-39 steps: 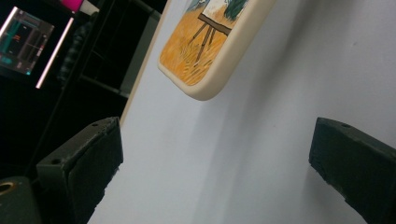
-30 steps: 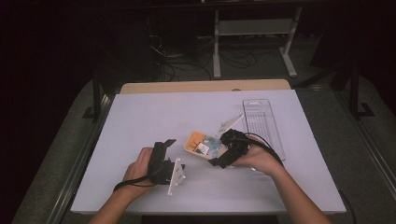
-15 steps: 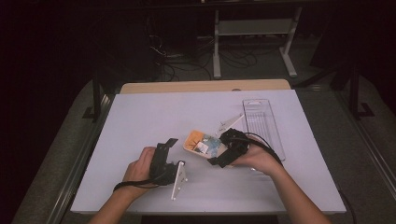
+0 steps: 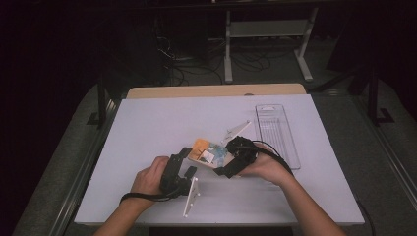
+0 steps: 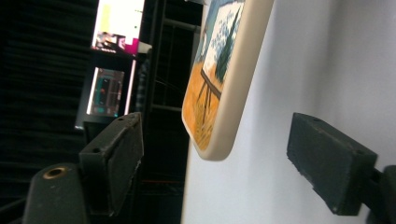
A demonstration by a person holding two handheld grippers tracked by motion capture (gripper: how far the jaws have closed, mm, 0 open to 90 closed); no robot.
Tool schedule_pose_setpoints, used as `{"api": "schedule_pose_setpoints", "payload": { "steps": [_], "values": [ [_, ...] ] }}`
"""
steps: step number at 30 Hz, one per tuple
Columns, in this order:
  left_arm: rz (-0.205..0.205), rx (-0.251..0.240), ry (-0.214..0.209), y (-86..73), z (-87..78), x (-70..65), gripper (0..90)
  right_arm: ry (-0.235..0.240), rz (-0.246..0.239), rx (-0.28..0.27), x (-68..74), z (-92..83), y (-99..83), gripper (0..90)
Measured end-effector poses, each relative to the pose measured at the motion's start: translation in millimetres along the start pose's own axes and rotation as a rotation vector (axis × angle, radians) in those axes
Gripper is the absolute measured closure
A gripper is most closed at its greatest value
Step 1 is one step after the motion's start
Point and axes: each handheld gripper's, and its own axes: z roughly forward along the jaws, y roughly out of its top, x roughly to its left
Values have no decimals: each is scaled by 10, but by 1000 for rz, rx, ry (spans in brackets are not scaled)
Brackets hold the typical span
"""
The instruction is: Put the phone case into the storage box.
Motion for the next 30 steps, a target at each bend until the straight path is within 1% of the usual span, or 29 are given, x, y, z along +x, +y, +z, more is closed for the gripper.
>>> {"api": "schedule_pose_setpoints", "payload": {
  "steps": [2, 3, 4, 5, 6, 7, 8, 9, 10, 12, 13, 15, 16, 18, 19, 24, 30],
  "values": [
    [24, -4, 12, 12, 0, -12, 222, -2, -1, -1, 5, 1, 8, 100],
    [36, -5, 22, 18, 0, -21, 231, 0, 11, -3, 13, 0, 14, 100],
    [43, -6, 26, 22, 1, -25, 242, -2, 9, -5, 12, 3, 19, 99],
    [65, 2, 26, 31, -9, -20, 249, -1, 4, -6, 9, 3, 21, 99],
    [53, -13, 32, 34, 0, -30, 261, -1, 5, -6, 13, 2, 27, 99],
    [60, -13, 33, 41, -3, -32, 273, 0, 5, -7, 15, 2, 30, 99],
    [80, -4, 33, 47, -12, -26, 288, -2, 6, -11, 20, 1, 38, 99],
    [88, -3, 38, 52, -13, -33, 299, 1, 7, -12, 22, 1, 42, 99],
    [92, -3, 35, 55, -10, -36, 309, 3, 7, -14, 26, 2, 47, 99],
    [97, -10, 43, 58, -7, -44, 325, 6, 2, -14, 34, 7, 58, 100],
    [99, -9, 45, 62, -8, -44, 330, 8, 12, -13, 45, 7, 63, 99],
    [110, -6, 56, 71, -10, -48, 335, 8, 10, -16, 53, 12, 73, 99],
    [110, -7, 58, 74, -9, -49, 341, 5, 0, -15, 49, 17, 76, 99],
    [113, -9, 55, 83, -6, -56, 355, 10, -4, -15, 56, 28, 86, 99],
    [115, -7, 55, 88, -4, -56, 366, 11, 4, -17, 67, 32, 92, 99],
    [134, 0, 68, 104, 5, -60, 406, 18, -4, -18, 84, 46, 109, 99],
    [155, -10, 76, 130, 25, -101, 414, 22, -4, -19, 93, 61, 116, 99]
  ]
}}
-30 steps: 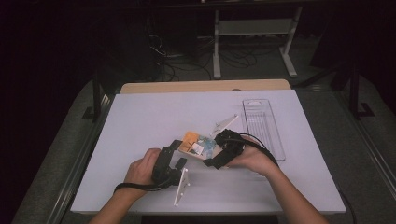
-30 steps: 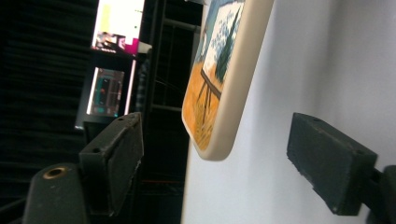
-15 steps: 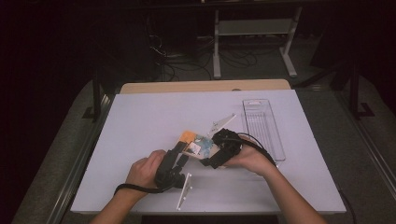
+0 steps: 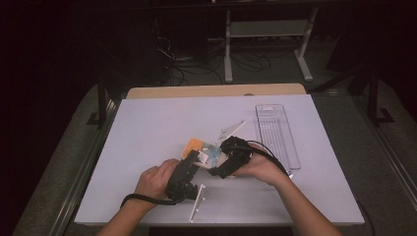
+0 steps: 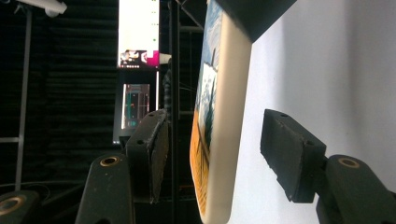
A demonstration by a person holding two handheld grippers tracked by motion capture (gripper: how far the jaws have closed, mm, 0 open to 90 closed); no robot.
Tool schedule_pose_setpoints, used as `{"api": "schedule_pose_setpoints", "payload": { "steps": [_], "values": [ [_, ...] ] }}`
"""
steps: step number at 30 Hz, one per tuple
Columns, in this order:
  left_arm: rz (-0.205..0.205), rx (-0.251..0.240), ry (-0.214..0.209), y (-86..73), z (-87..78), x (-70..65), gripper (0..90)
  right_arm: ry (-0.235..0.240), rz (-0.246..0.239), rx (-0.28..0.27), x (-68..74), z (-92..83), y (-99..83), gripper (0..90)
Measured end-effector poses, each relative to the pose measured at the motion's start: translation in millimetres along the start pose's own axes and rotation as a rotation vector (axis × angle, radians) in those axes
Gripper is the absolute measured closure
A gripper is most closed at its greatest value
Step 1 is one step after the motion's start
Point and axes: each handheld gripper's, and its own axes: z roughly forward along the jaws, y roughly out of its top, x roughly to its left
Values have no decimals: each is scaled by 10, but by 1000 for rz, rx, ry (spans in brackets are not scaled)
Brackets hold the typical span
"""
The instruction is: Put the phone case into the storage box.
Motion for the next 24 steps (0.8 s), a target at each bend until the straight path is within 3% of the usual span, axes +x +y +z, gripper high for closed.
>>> {"api": "schedule_pose_setpoints", "payload": {
  "steps": [14, 24],
  "values": [
    [48, 1, 5, 42, 4, -11, 555, 12, -2, 10, 19, 34, 6, 98],
    [73, 4, -2, 56, 6, -30, 606, 8, -5, 12, 21, 43, 9, 98]
  ]
}}
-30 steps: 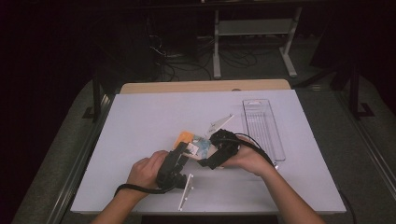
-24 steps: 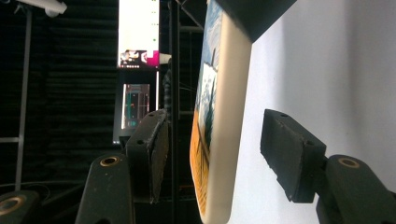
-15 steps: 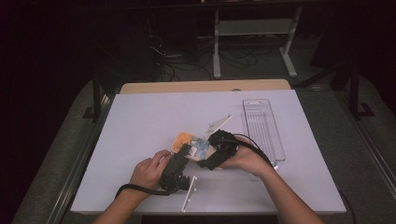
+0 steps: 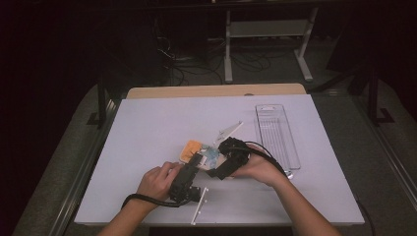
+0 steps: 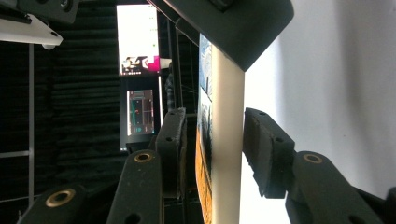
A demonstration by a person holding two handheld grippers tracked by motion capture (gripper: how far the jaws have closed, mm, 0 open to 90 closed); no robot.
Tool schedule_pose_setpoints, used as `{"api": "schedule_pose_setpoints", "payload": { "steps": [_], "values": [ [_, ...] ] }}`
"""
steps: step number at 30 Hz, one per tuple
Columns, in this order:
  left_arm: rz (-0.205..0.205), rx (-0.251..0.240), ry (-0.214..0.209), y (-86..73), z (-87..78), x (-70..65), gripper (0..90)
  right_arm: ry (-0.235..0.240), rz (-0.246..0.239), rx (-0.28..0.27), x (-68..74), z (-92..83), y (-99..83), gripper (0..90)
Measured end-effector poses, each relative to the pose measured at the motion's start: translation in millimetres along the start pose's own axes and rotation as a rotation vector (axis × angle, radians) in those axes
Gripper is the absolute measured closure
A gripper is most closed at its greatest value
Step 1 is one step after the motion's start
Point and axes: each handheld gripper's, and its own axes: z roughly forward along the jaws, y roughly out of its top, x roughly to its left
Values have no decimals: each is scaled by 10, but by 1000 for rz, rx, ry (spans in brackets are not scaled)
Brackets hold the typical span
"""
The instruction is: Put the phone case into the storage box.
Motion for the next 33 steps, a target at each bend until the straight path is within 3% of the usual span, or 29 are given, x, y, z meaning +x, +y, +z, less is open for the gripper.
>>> {"api": "schedule_pose_setpoints", "payload": {
  "steps": [4, 8, 12, 33],
  "values": [
    [3, 1, -2, 4, 0, 0, 640, -4, -18, -2, -19, 4, -4, 98],
    [11, 3, -7, 7, 5, -11, 687, -1, -6, -3, -11, 1, 0, 98],
    [21, 4, -10, 14, 4, -14, 706, -1, -22, -3, -22, 11, -5, 98],
    [36, 3, -26, 35, -16, -12, 783, 14, -11, 22, -16, 46, -11, 89]
  ]
}}
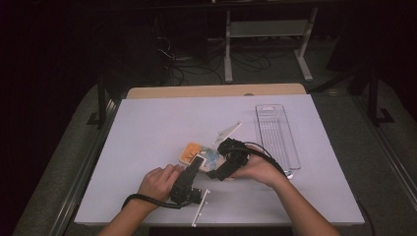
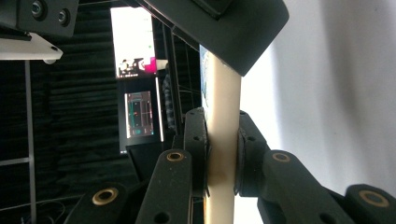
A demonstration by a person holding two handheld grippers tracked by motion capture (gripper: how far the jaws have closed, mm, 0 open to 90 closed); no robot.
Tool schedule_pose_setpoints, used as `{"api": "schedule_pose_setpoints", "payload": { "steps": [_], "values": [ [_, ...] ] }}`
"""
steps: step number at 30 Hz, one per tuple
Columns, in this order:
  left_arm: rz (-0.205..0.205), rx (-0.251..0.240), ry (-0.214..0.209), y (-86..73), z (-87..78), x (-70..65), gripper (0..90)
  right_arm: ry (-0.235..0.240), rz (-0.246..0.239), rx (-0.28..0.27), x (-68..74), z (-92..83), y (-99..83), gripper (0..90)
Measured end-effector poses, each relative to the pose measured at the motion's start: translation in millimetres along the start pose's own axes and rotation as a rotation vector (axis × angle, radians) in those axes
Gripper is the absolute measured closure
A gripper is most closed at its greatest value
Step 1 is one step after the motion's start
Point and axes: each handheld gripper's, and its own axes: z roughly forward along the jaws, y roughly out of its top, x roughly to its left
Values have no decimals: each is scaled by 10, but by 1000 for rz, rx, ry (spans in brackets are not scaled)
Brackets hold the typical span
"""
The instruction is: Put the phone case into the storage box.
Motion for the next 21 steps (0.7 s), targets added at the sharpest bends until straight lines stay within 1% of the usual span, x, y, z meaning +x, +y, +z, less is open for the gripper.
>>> {"api": "schedule_pose_setpoints", "payload": {
  "steps": [1, 2, 4, 11, 15, 16, 17, 21],
  "values": [
    [-1, -1, -2, 0, -2, 1, 784, 0, -2, 1, 0, 1, -3, 88],
    [-1, -1, -4, 2, -3, 2, 785, 3, 10, 5, 8, 0, -2, 88],
    [-1, 0, -5, 4, -7, 7, 786, 4, -1, 4, -2, 3, -6, 85],
    [-1, -2, 8, 9, -21, 25, 788, 26, -1, -7, -14, -17, -11, 81],
    [2, 2, 7, -3, -19, 22, 791, 32, -12, -18, -8, -41, -13, 44],
    [-2, 4, 4, -8, -15, 24, 791, 28, -20, -24, -16, -43, -14, 41],
    [-7, 8, 7, -13, -16, 27, 791, 31, -8, -20, -15, -48, -17, 35],
    [-5, 21, -9, -43, -8, 30, 791, 31, -8, -29, -27, -72, -25, 23]
  ]
}}
